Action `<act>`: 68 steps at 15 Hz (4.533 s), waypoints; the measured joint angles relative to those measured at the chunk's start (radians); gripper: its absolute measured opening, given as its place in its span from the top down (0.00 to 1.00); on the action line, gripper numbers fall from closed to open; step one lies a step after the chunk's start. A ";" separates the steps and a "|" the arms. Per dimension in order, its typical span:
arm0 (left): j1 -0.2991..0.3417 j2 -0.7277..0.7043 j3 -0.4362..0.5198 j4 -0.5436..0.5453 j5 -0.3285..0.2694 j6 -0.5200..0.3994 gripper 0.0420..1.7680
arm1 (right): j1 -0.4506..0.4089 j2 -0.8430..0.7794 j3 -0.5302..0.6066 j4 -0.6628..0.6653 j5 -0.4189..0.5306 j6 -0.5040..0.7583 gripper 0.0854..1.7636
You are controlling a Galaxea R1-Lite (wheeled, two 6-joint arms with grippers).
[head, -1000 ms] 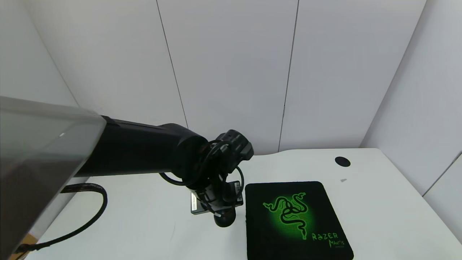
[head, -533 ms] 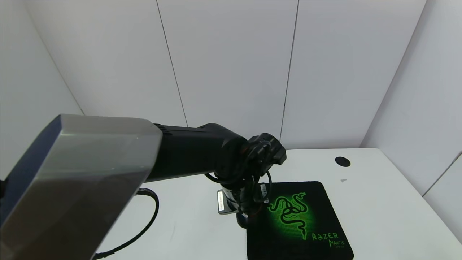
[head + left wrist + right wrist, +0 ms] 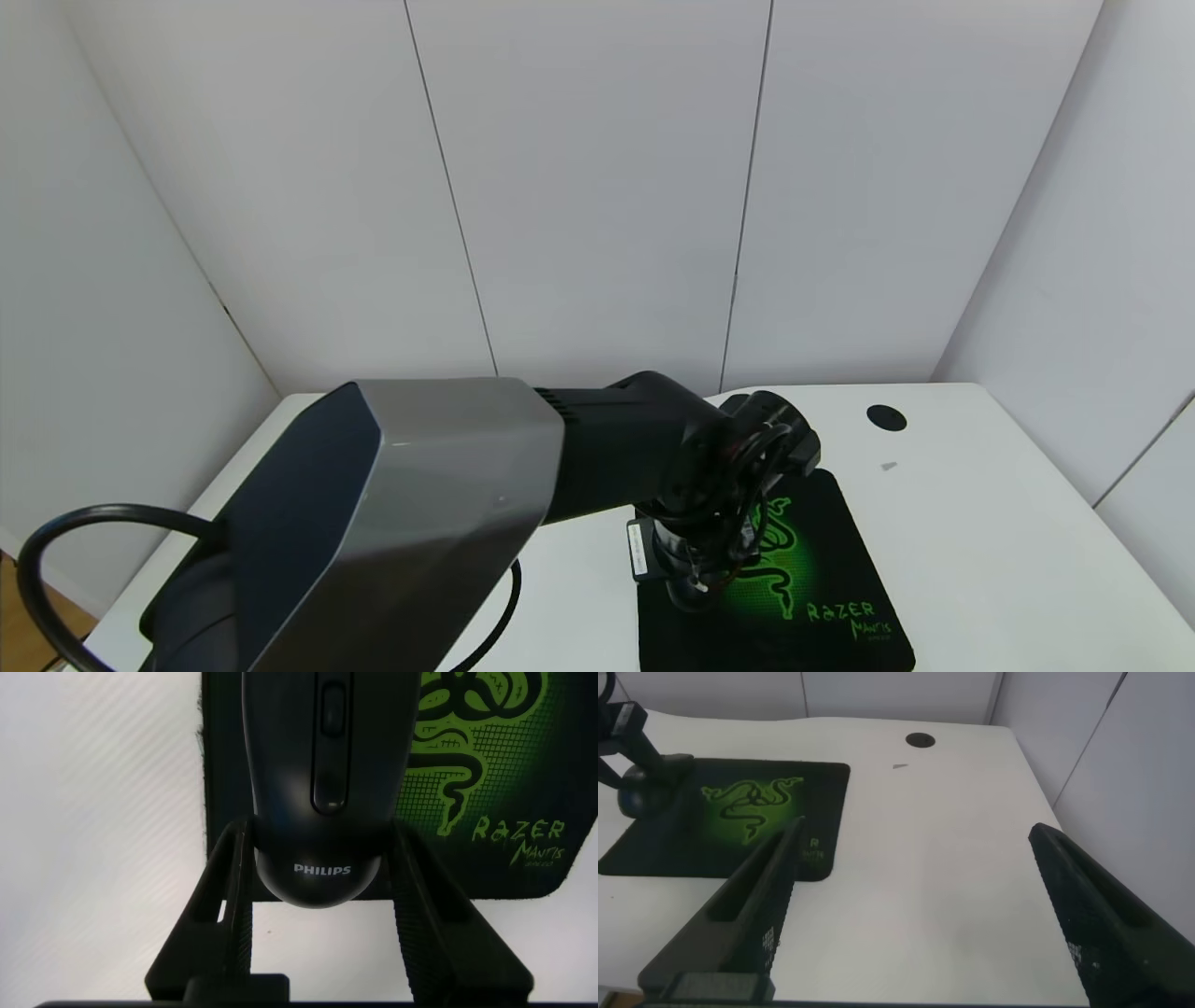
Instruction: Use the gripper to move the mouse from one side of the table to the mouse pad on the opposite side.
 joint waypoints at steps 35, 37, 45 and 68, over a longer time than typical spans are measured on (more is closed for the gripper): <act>-0.039 0.076 0.001 -0.092 0.076 -0.017 0.07 | 0.000 0.000 0.000 0.000 0.000 0.000 0.03; -0.028 0.047 0.007 -0.086 0.080 -0.015 0.06 | 0.000 0.000 0.000 0.000 0.000 0.000 0.03; 0.101 -0.137 0.140 -0.098 0.099 0.045 0.04 | 0.000 0.000 0.000 0.000 0.000 0.000 0.03; 0.693 -0.936 1.000 -0.672 -0.083 0.637 0.03 | 0.000 0.000 0.000 0.000 0.000 0.000 0.03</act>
